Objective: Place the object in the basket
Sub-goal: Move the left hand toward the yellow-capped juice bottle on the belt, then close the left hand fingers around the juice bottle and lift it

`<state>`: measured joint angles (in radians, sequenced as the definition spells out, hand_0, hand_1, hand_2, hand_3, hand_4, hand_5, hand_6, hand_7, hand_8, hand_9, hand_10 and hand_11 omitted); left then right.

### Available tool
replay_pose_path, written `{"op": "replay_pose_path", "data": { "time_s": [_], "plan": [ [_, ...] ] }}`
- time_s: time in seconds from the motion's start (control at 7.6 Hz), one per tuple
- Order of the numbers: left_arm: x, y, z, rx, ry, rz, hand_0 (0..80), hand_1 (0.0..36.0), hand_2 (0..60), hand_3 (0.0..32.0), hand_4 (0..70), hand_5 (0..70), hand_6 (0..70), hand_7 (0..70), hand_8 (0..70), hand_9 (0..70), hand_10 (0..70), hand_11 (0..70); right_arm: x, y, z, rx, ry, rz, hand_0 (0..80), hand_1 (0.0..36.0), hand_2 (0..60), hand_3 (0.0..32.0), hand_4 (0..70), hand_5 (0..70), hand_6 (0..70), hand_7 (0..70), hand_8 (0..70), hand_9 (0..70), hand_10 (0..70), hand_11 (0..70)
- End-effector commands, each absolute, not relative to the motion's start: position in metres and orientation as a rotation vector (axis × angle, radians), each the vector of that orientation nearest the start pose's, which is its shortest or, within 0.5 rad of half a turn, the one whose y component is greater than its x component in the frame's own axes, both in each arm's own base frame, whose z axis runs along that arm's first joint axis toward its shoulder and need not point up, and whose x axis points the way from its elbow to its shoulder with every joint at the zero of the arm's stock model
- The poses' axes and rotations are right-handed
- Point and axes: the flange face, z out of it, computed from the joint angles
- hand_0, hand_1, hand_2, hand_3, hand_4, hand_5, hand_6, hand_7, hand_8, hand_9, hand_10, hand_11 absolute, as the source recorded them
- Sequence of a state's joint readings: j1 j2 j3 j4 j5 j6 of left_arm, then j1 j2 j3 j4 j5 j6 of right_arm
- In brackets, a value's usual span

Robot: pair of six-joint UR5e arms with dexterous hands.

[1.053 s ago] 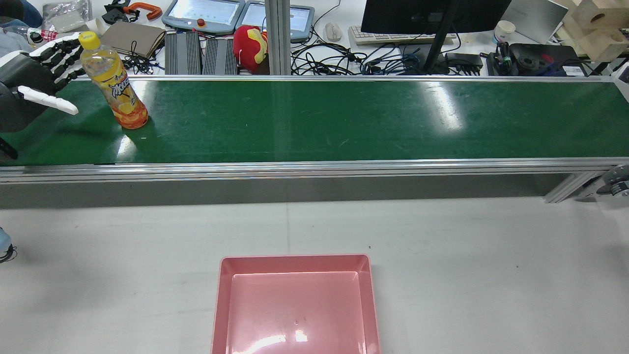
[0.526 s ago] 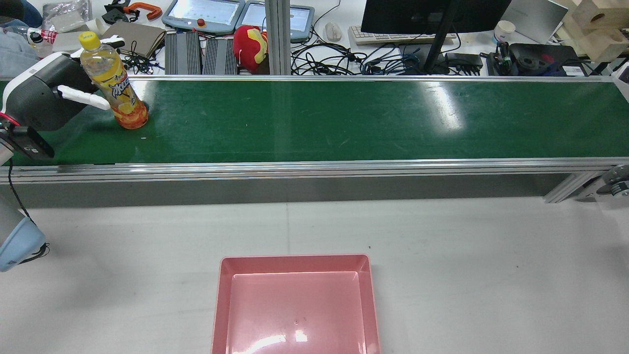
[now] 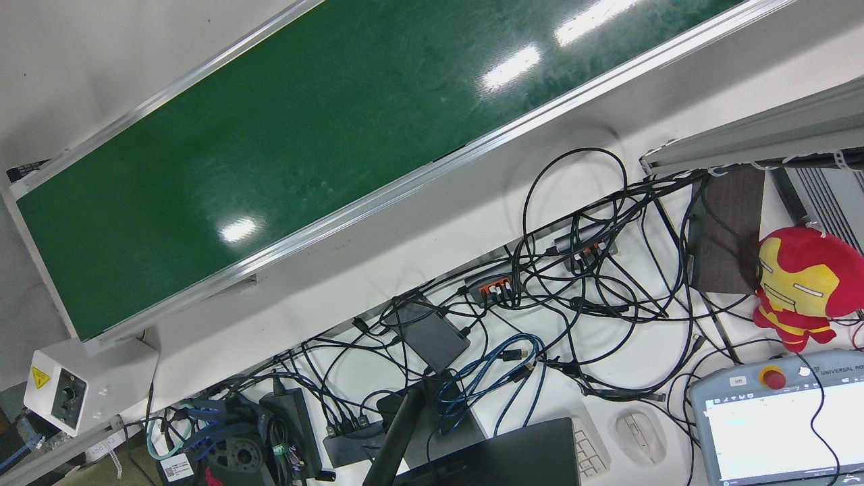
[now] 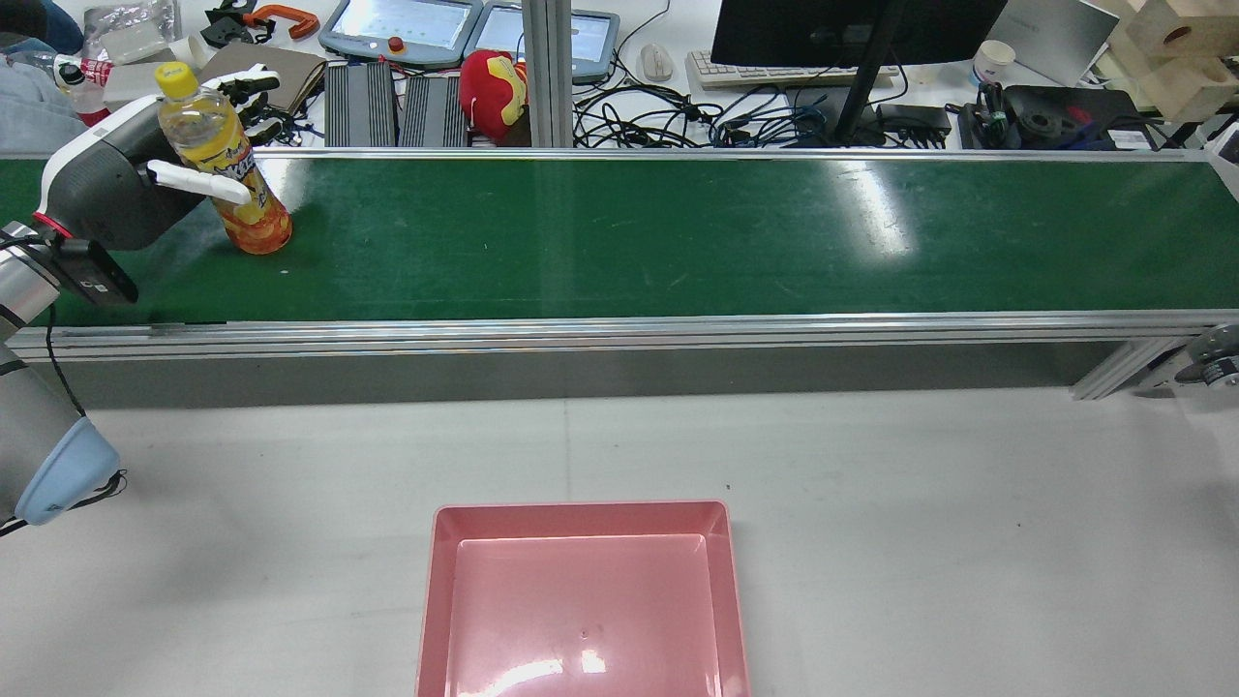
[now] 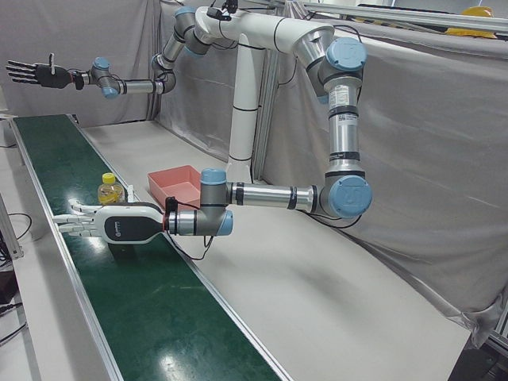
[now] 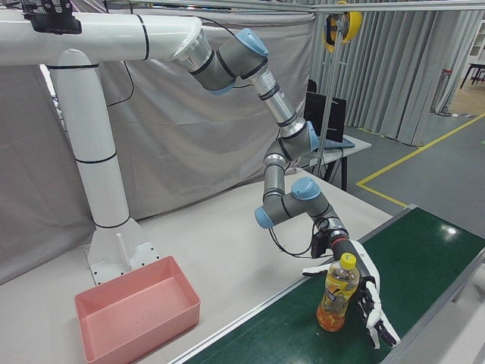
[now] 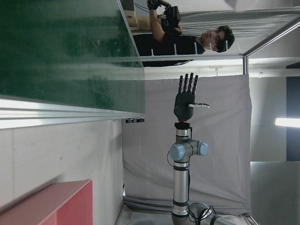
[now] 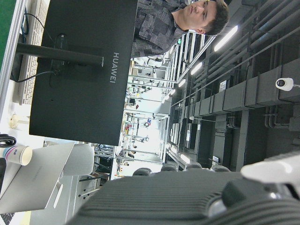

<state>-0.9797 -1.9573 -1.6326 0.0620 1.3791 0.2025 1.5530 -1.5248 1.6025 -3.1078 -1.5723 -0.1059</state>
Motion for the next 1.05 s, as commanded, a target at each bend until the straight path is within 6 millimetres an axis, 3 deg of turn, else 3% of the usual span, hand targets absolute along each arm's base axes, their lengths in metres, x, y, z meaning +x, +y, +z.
{"op": "replay_pose_path", "data": {
  "time_s": [0.0, 0.13, 0.26, 0.39, 0.53, 0.79, 0.92],
  "plan": [
    [0.238, -0.618, 0.428, -0.314, 2.344, -1.584, 63.7, 20.2, 0.0, 0.0, 12.5, 27.8, 0.0, 3.8, 0.0, 0.1, 6.3, 12.0, 0.124, -0.523, 0.644, -0.105, 2.404, -2.147, 0.0, 0.0, 0.0, 0.0, 0.0, 0.0, 0.0, 0.0, 0.0, 0.0, 0.0, 0.0],
    [0.239, -0.620, 0.420, -0.302, 2.309, -1.613, 59.9, 20.0, 3.1, 0.0, 18.1, 52.8, 0.0, 6.9, 4.8, 7.0, 13.2, 21.7, 0.124, -0.523, 0.644, -0.105, 2.404, -2.147, 0.0, 0.0, 0.0, 0.0, 0.0, 0.0, 0.0, 0.0, 0.0, 0.0, 0.0, 0.0],
    [0.239, -0.620, 0.419, -0.298, 2.294, -1.625, 63.2, 22.8, 26.5, 0.0, 69.1, 70.0, 8.0, 15.5, 16.1, 23.6, 31.0, 47.4, 0.124, -0.523, 0.644, -0.105, 2.404, -2.147, 0.0, 0.0, 0.0, 0.0, 0.0, 0.0, 0.0, 0.0, 0.0, 0.0, 0.0, 0.0],
    [0.240, -0.619, 0.419, -0.296, 2.283, -1.630, 73.0, 23.2, 44.0, 0.0, 70.0, 70.0, 49.1, 47.5, 54.4, 70.0, 55.2, 70.0, 0.124, -0.523, 0.644, -0.105, 2.405, -2.145, 0.0, 0.0, 0.0, 0.0, 0.0, 0.0, 0.0, 0.0, 0.0, 0.0, 0.0, 0.0],
    [0.240, -0.619, 0.420, -0.294, 2.277, -1.636, 65.2, 23.4, 60.0, 0.0, 70.0, 70.0, 68.5, 67.0, 70.0, 70.0, 64.9, 70.0, 0.124, -0.523, 0.644, -0.105, 2.405, -2.145, 0.0, 0.0, 0.0, 0.0, 0.0, 0.0, 0.0, 0.0, 0.0, 0.0, 0.0, 0.0],
    [0.237, -0.615, 0.401, -0.308, 2.294, -1.615, 59.1, 26.8, 60.0, 0.0, 70.0, 70.0, 70.0, 70.0, 70.0, 70.0, 61.4, 70.0, 0.124, -0.523, 0.644, -0.105, 2.405, -2.145, 0.0, 0.0, 0.0, 0.0, 0.0, 0.0, 0.0, 0.0, 0.0, 0.0, 0.0, 0.0],
    [0.233, -0.602, 0.376, -0.323, 2.321, -1.581, 59.7, 29.5, 60.0, 0.0, 70.0, 70.0, 70.0, 70.0, 70.0, 70.0, 62.2, 70.0, 0.124, -0.523, 0.643, -0.105, 2.407, -2.143, 0.0, 0.0, 0.0, 0.0, 0.0, 0.0, 0.0, 0.0, 0.0, 0.0, 0.0, 0.0]
  ]
}}
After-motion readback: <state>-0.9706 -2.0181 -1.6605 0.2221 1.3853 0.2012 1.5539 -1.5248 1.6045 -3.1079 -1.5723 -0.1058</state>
